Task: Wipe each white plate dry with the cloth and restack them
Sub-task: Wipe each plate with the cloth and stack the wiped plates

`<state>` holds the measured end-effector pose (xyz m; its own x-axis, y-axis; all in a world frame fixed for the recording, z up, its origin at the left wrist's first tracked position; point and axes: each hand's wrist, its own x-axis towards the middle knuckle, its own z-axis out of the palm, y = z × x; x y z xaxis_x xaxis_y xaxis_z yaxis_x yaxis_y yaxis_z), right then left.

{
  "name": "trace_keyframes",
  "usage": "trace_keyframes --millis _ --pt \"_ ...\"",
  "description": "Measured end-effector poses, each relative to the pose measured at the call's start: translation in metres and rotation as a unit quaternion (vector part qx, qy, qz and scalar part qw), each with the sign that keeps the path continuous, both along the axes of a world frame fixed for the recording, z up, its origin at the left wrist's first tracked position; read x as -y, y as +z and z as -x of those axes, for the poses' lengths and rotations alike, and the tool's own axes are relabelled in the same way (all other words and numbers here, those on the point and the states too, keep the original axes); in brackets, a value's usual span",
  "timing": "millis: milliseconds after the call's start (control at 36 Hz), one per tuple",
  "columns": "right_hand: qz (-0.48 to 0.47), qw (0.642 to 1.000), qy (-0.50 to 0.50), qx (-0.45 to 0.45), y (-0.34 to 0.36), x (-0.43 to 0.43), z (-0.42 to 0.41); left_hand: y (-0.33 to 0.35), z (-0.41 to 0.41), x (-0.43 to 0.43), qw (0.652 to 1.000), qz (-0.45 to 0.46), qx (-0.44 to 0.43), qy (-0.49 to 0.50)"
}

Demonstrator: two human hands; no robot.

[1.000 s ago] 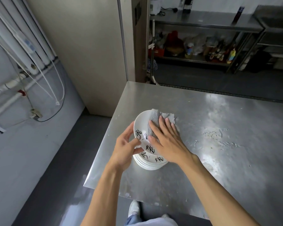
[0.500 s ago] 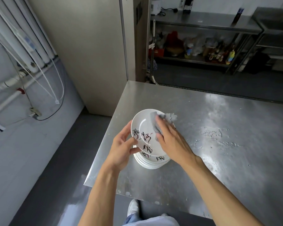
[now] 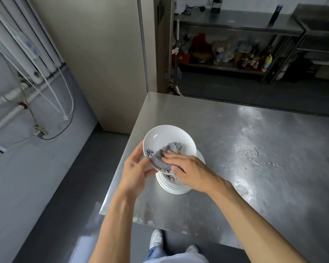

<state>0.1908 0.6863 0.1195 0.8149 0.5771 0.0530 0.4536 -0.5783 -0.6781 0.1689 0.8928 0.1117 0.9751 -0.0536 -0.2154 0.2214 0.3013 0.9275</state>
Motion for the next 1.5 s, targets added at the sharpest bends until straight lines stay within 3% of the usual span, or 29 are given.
trace_keyframes --millis 250,389,500,583,667,833,972,1056,1139,1250,1361,1500 --pt "0.077 0.988 -0.125 0.049 0.002 0.019 -0.022 0.008 0.004 0.006 0.998 -0.032 -0.007 -0.059" --pt "0.0 1.0 -0.025 0.018 0.007 -0.007 -0.012 0.008 -0.001 0.018 0.997 -0.04 -0.013 -0.065" --pt "-0.072 0.98 -0.164 0.089 0.006 0.006 -0.009 0.002 -0.006 0.01 0.999 -0.028 -0.04 -0.01" --pt "-0.057 0.956 -0.241 0.16 0.005 0.024 -0.004 0.003 -0.012 0.005 0.998 -0.012 -0.054 0.032" --pt "0.015 0.954 -0.218 0.206 0.002 0.03 0.003 0.007 -0.016 0.004 0.996 -0.005 -0.056 0.062" --pt "0.045 0.96 -0.16 0.227 -0.006 0.023 0.003 0.011 -0.02 0.012 0.991 0.035 -0.069 0.111" --pt "0.07 0.927 -0.153 0.336 -0.013 0.019 0.0 0.017 -0.022 0.015 0.992 0.023 -0.067 0.103" --pt "0.067 0.918 -0.177 0.348 -0.011 0.018 -0.003 0.021 -0.024 0.017 0.992 0.003 -0.063 0.106" --pt "0.057 0.914 -0.195 0.35 -0.007 0.022 -0.008 0.018 -0.022 0.016 0.99 -0.082 -0.052 0.098" --pt "0.077 0.91 -0.184 0.363 0.0 0.027 -0.014 0.011 -0.013 0.005 0.939 -0.34 0.055 0.021" --pt "0.095 0.907 -0.171 0.374 0.009 0.032 -0.018 0.013 -0.009 -0.007 0.877 -0.437 0.196 -0.034" --pt "0.114 0.903 -0.122 0.396 0.027 0.032 -0.023 0.023 -0.018 -0.005 0.819 -0.519 0.232 -0.075"
